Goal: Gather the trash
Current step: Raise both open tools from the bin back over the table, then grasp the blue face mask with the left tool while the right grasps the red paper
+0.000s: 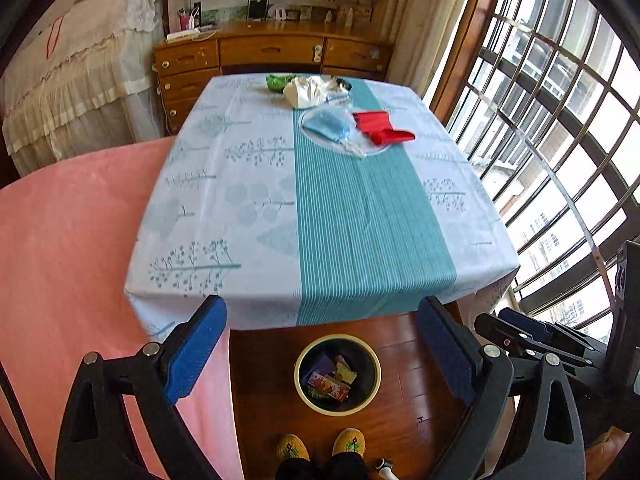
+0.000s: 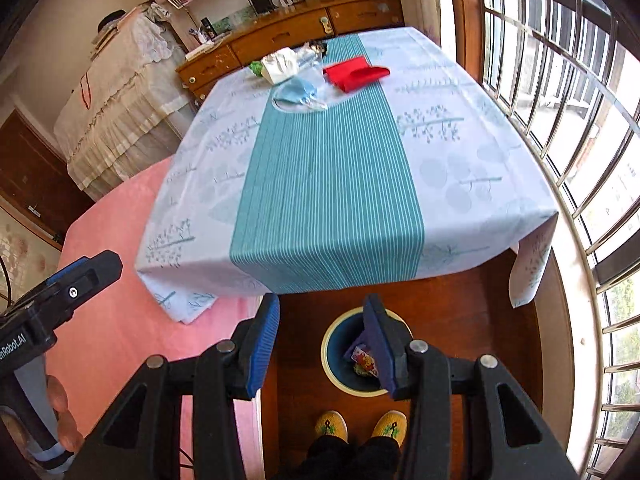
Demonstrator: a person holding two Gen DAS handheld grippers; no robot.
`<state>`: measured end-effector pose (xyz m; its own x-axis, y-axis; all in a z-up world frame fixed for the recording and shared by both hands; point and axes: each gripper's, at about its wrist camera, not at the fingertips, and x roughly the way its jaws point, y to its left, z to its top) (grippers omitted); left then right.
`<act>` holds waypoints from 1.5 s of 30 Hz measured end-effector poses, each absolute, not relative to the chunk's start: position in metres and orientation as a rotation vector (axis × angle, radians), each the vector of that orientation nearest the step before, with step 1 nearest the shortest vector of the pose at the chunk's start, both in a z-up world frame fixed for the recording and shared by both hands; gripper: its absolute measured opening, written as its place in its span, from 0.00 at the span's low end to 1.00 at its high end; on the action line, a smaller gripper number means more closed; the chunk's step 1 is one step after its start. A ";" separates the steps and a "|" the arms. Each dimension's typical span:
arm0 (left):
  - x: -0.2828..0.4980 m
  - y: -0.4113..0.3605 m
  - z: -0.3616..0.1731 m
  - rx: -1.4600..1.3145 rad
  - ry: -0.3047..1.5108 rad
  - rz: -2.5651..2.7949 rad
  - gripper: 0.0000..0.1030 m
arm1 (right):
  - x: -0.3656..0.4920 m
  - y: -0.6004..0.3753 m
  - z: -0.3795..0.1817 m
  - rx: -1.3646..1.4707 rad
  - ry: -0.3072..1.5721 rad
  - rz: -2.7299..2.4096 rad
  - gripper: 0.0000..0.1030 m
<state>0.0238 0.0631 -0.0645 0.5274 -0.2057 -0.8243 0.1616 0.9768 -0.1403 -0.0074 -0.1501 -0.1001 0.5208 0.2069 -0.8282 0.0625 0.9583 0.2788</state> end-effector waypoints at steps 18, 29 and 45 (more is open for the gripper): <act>0.082 0.049 0.030 0.022 0.839 -0.282 0.92 | 0.042 -0.147 0.012 0.266 0.813 0.037 0.43; 0.186 -0.004 0.005 0.006 0.881 -0.201 0.92 | 0.148 -0.201 -0.032 0.371 0.925 0.160 0.43; 0.348 -0.037 -0.124 -0.057 1.076 -0.014 0.92 | 0.347 -0.262 -0.191 0.641 1.165 0.218 0.43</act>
<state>0.3475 -0.0371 -0.1242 0.4747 -0.0390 -0.8793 -0.0168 0.9984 -0.0533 0.3466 -0.2622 -0.1909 0.3977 0.4784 -0.7829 0.1624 0.8031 0.5732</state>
